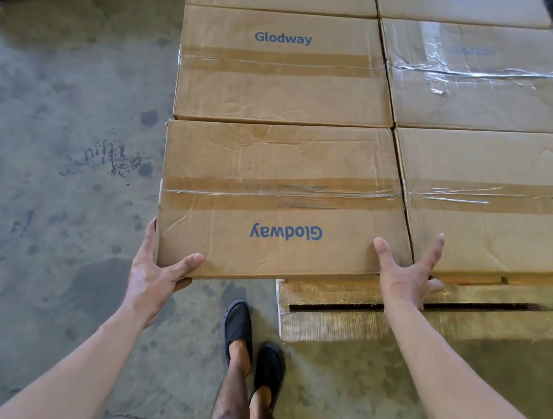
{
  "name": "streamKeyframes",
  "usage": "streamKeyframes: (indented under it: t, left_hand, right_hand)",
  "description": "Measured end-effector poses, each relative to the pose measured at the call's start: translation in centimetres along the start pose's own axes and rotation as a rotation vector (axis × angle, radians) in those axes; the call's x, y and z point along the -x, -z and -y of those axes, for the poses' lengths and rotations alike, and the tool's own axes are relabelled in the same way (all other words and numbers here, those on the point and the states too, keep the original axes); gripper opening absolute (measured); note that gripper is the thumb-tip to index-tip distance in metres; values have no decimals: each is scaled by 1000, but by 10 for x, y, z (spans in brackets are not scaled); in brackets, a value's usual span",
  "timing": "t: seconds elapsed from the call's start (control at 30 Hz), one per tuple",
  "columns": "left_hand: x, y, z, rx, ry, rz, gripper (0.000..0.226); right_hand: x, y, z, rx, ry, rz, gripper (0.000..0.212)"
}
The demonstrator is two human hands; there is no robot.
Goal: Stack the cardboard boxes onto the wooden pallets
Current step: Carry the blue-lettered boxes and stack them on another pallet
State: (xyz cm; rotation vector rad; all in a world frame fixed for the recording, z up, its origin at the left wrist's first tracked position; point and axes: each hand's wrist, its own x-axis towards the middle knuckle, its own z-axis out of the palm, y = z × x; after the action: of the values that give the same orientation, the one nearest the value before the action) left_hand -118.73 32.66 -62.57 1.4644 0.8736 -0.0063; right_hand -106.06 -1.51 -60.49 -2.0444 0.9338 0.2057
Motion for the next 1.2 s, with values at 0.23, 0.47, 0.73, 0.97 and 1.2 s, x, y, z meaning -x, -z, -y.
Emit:
streamKeyframes:
  t: [0.23, 0.47, 0.73, 0.97, 1.2]
  left_hand:
    - [-4, -1, 2, -48, 20, 19, 105]
    - [-6, 7, -4, -305, 85, 37, 116]
    - [11, 14, -26, -589, 21, -24, 113]
    - [52, 67, -73, -910, -226, -15, 87]
    - [35, 139, -157, -1124, -557, 14, 82]
  right_hand:
    - [-4, 4, 2, 46, -24, 17, 111]
    - [2, 6, 10, 215, 25, 25, 98]
    - [29, 15, 5, 332, 75, 58, 89]
    - [85, 13, 18, 454, 203, 68, 71]
    - [173, -29, 112, 427, 400, 124, 70]
